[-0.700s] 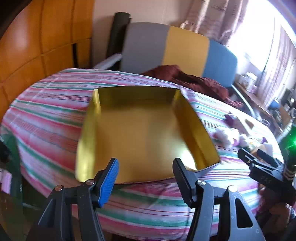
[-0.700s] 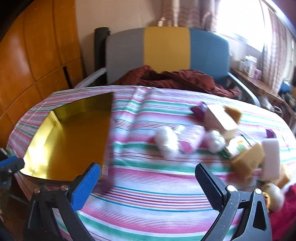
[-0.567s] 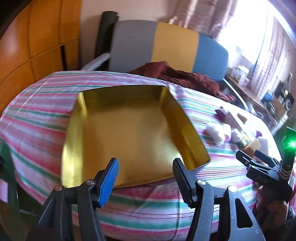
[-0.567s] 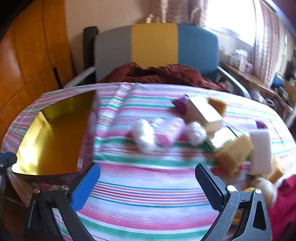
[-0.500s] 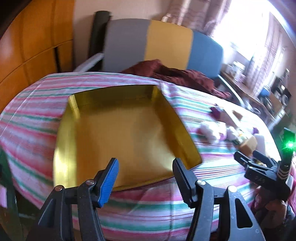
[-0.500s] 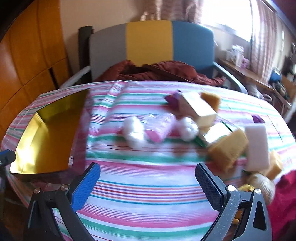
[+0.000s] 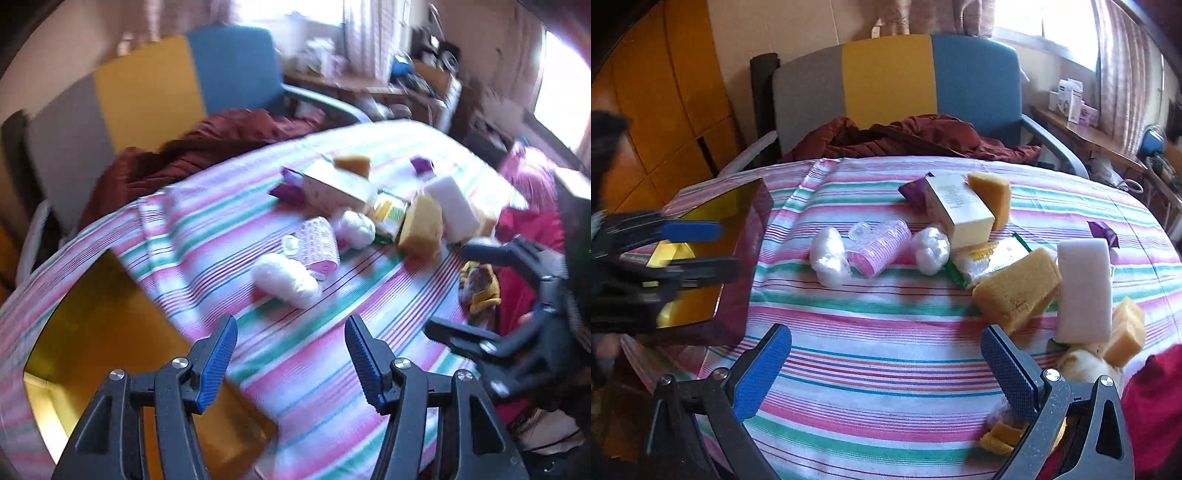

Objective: Organize objects
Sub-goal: 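Grasp the plastic-wrapped white bundle with the left gripper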

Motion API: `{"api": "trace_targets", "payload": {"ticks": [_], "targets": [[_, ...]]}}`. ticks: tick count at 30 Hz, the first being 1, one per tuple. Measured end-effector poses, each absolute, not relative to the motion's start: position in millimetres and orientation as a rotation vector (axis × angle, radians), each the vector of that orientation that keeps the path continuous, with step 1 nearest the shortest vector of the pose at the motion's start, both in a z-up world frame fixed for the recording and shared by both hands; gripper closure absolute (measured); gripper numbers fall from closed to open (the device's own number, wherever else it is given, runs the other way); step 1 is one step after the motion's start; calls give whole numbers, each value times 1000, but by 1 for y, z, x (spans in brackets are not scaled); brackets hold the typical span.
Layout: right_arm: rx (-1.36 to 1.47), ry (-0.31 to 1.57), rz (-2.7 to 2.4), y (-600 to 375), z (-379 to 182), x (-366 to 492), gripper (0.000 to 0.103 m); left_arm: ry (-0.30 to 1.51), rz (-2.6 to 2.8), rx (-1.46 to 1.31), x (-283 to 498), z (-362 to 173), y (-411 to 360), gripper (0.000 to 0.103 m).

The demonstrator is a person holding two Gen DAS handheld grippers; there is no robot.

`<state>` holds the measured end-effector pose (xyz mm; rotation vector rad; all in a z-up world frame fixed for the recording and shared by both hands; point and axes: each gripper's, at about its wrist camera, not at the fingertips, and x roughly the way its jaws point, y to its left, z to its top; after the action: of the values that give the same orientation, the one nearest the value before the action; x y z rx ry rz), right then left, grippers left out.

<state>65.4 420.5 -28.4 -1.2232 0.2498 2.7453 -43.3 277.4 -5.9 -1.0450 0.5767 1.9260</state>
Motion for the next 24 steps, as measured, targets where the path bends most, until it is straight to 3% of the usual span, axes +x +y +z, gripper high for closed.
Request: {"api": "trace_targets", "payload": {"ticks": [16,18,19,24], "targets": [[-1274,335,2730,440,-39,56,0,833,1714,-1115,-83,-72,340,33],[-1279,341,2726,442,-39,55,0,832,1713,-1116,-86,-76,341,38],[-1283,340,2723,442,-39,54,0,813,1705,-1122,-87,-77,340,48],[-1307,303,2718,438,-35,50,0,757,1720,-1094,-81,-75,329,61]]}}
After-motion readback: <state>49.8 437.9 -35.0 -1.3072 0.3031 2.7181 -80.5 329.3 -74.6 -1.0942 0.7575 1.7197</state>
